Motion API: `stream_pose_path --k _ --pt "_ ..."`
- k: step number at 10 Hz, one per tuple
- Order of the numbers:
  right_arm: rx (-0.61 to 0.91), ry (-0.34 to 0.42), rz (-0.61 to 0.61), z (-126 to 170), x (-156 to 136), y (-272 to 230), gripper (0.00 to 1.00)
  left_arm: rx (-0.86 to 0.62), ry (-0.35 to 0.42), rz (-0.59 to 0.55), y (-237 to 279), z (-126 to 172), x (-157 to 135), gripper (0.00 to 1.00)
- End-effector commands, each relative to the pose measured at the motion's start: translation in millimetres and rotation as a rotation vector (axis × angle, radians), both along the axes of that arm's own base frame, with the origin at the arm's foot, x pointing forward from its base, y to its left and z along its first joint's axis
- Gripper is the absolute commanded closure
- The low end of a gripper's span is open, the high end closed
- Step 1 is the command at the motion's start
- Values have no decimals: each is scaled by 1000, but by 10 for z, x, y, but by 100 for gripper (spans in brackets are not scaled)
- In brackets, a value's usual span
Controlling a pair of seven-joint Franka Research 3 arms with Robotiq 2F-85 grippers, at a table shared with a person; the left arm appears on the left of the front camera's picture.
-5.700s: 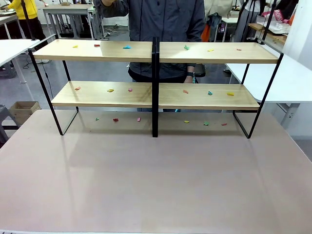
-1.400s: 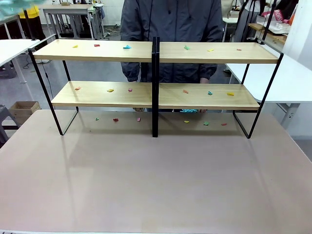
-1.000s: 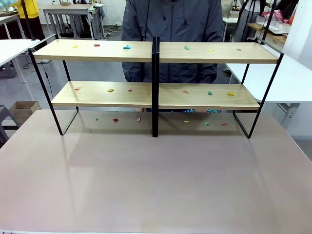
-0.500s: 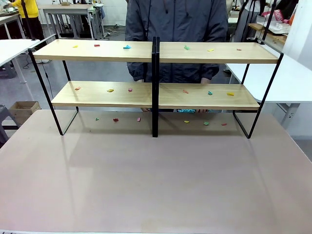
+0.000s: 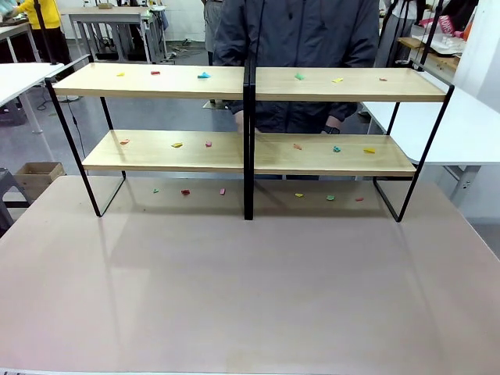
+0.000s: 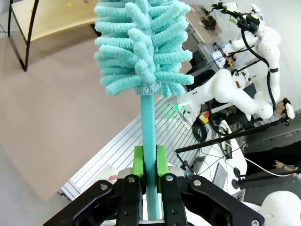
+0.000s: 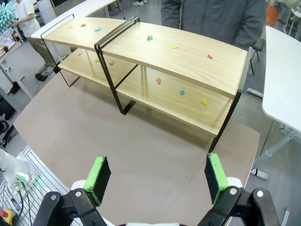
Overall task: Clean the shelves.
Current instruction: Clean a randomly selected level of the Shelf with the Duster.
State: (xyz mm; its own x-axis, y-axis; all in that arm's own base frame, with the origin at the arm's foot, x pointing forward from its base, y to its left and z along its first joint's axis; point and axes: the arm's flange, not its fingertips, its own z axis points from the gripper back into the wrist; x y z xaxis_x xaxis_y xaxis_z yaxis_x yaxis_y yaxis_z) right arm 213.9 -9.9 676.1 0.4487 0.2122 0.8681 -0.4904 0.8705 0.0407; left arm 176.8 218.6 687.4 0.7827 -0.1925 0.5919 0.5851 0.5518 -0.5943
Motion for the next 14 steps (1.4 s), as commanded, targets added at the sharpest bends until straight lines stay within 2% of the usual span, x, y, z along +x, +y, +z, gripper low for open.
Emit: stream_pose_path --k 1,5,6,7,8,9,11,12,13,14 --pt "2 1 3 -6 -5 0 0 -1 -3 -3 24 37 -30 100" --pt "2 1 3 -6 -5 0 0 -1 -3 -3 24 37 -30 100" --pt "2 1 3 -6 -5 0 0 -1 -1 1 6 0 -4 87" --pt "2 1 3 -6 -5 0 0 -1 -24 42 -189 131 161 87" --pt "2 1 3 -6 -5 0 0 25 -52 -15 -415 263 293 87" --pt "2 1 3 -6 -5 0 0 101 -36 -10 -691 371 471 87" --pt "2 1 3 -6 -5 0 0 146 28 -91 -1221 479 845 87" --pt "2 1 3 -6 -5 0 0 220 54 -11 -1522 460 1056 87" --pt "2 1 3 -6 -5 0 0 290 62 7 -1806 447 1236 87" --pt "2 1 3 -6 -5 0 0 276 59 -15 -1823 450 1319 87"
